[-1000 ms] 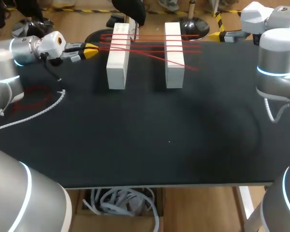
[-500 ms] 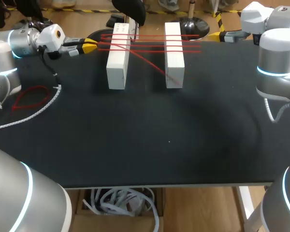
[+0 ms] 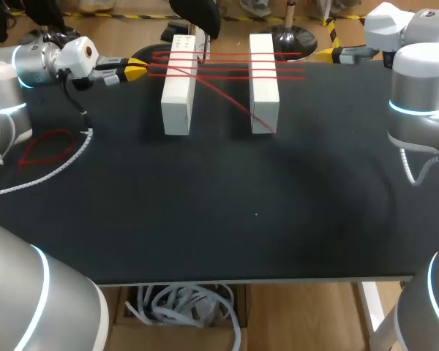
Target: Grab the tape and strap the tape.
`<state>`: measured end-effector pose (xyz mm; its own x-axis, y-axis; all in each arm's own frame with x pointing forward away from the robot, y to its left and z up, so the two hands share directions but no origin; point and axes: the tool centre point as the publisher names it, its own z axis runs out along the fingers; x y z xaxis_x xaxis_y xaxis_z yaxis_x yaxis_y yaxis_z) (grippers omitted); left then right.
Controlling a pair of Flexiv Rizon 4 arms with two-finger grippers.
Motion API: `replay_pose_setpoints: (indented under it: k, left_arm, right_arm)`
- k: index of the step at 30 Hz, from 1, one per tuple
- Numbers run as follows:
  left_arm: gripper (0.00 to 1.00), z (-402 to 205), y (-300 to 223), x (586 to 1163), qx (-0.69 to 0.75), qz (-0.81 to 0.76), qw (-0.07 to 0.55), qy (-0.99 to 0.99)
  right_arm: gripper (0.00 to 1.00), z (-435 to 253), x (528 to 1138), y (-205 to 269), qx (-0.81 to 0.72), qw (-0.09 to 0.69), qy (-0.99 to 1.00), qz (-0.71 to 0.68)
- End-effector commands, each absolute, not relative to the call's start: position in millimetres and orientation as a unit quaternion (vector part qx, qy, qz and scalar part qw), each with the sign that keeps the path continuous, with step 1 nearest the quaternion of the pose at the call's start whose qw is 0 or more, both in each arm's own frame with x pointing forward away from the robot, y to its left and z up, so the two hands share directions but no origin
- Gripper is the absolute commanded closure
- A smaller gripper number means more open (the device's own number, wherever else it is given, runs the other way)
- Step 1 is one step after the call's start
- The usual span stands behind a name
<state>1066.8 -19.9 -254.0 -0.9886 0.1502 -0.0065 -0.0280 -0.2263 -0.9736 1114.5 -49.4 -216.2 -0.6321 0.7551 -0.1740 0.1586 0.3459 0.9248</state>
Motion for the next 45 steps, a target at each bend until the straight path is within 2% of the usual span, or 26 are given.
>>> replay_pose_setpoints:
  k: [1,22,39,45]
  left_arm:
    - [1.0,-254,-21,1066,-0.046,0.796,0.054,-0.6]
    - [1.0,-202,-26,1032,-0.012,0.839,0.037,-0.543]
    - [1.0,-152,-28,997,0.02,0.836,0.002,-0.548]
    - [1.0,-139,-25,982,0.04,0.835,-0.032,-0.548]
  right_arm:
    - [0.0,-216,1115,-50,0.3,0.306,0.761,0.487]
    - [0.0,-216,1115,-50,0.3,0.306,0.761,0.487]
    - [0.0,-216,1115,-50,0.3,0.306,0.761,0.487]
    - [0.0,-216,1115,-50,0.3,0.306,0.761,0.487]
